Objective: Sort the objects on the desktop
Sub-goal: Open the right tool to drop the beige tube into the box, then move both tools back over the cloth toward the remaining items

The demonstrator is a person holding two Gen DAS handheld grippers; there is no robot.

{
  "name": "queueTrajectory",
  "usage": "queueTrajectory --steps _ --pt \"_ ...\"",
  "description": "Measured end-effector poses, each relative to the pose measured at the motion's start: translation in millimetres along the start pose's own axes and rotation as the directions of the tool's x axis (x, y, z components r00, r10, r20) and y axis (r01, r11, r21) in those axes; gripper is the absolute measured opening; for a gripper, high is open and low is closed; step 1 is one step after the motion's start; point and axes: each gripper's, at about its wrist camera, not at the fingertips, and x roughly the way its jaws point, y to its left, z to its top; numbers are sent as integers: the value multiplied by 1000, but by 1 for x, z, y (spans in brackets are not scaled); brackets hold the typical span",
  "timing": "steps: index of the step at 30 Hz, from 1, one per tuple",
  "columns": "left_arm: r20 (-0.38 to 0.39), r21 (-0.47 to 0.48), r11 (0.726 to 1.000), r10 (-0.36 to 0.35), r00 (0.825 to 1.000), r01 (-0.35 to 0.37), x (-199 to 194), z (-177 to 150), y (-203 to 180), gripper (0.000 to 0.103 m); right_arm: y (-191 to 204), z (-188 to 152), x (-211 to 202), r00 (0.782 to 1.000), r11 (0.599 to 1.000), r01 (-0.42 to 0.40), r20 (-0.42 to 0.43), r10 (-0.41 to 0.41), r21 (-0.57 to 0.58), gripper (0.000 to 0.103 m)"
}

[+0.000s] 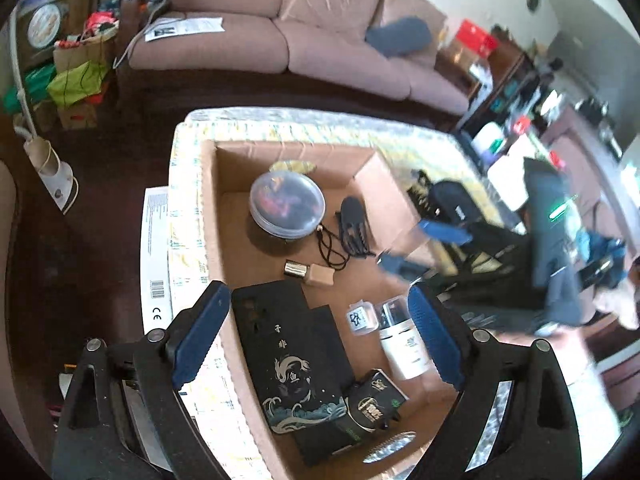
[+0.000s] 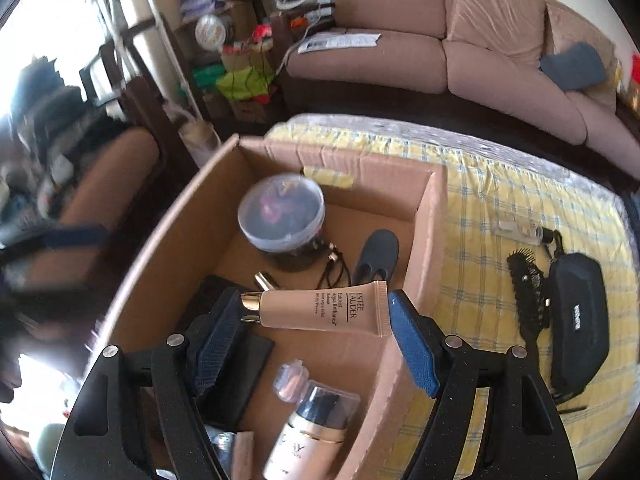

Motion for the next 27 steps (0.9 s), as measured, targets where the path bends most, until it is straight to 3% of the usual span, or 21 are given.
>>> queueTrajectory --steps 5,11,20,27 --pt "14 -35 999 -24 1000 24 -5 -5 3 91 35 -9 37 985 970 132 -84 -151 -203 76" --pt "5 -52 998 -37 999 38 -1 -13 7 91 49 -20 76 931 890 271 -135 -339 -368 76" --pt "-6 -58 998 -40 999 39 1 -20 7 91 37 -19 89 917 894 278 -181 -356 -352 78" --pt "-3 -74 997 -29 1000 29 -5 -21 8 95 27 -13 63 938 917 267 -141 -318 -295 83"
